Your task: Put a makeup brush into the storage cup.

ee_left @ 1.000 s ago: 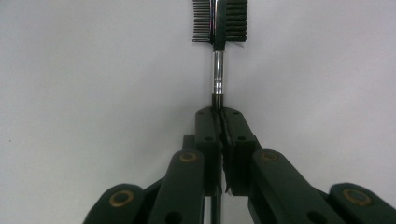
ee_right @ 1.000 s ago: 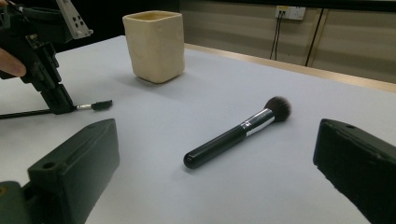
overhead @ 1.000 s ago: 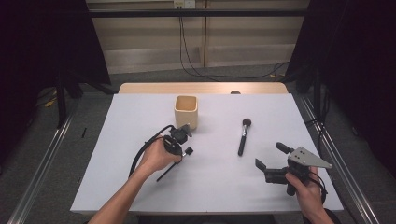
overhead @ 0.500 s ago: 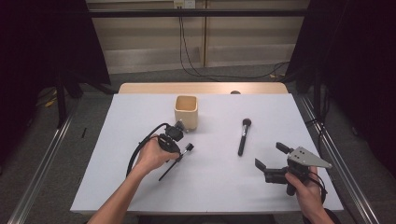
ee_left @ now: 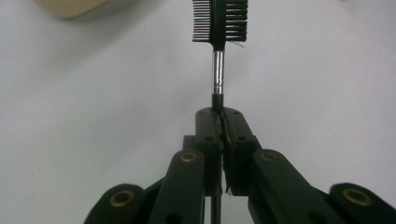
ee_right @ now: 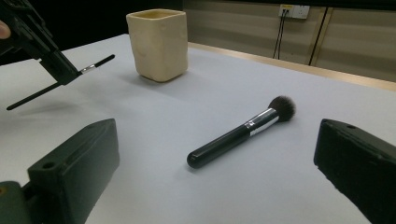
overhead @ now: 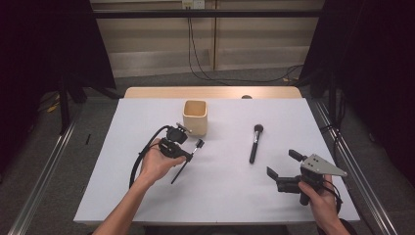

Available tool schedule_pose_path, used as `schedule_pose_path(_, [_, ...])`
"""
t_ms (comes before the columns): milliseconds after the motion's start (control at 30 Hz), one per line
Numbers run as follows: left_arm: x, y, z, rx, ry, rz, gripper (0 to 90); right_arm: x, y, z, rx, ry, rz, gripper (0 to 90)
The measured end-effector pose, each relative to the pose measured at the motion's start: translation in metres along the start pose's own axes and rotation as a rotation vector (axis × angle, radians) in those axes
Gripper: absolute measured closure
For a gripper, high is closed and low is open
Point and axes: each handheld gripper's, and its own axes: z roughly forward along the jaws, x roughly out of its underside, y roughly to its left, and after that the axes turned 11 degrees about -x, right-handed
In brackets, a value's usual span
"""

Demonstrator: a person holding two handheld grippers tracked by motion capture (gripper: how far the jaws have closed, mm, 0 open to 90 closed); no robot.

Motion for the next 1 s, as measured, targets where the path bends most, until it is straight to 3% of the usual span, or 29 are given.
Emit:
schedule_pose_path(500, [0.015, 0.007, -0.011, 0.035, -0.169, 0.001, 86.3, 0.000, -0.001, -0.001, 0.006, -0.003, 0.002, 0.0])
schedule_pose_path(1000, [0.025, 0.010, -0.021, 0.025, -0.344, -0.003, 86.3, 0.000, -0.001, -0.001, 0.006, -0.004, 0.003, 0.0])
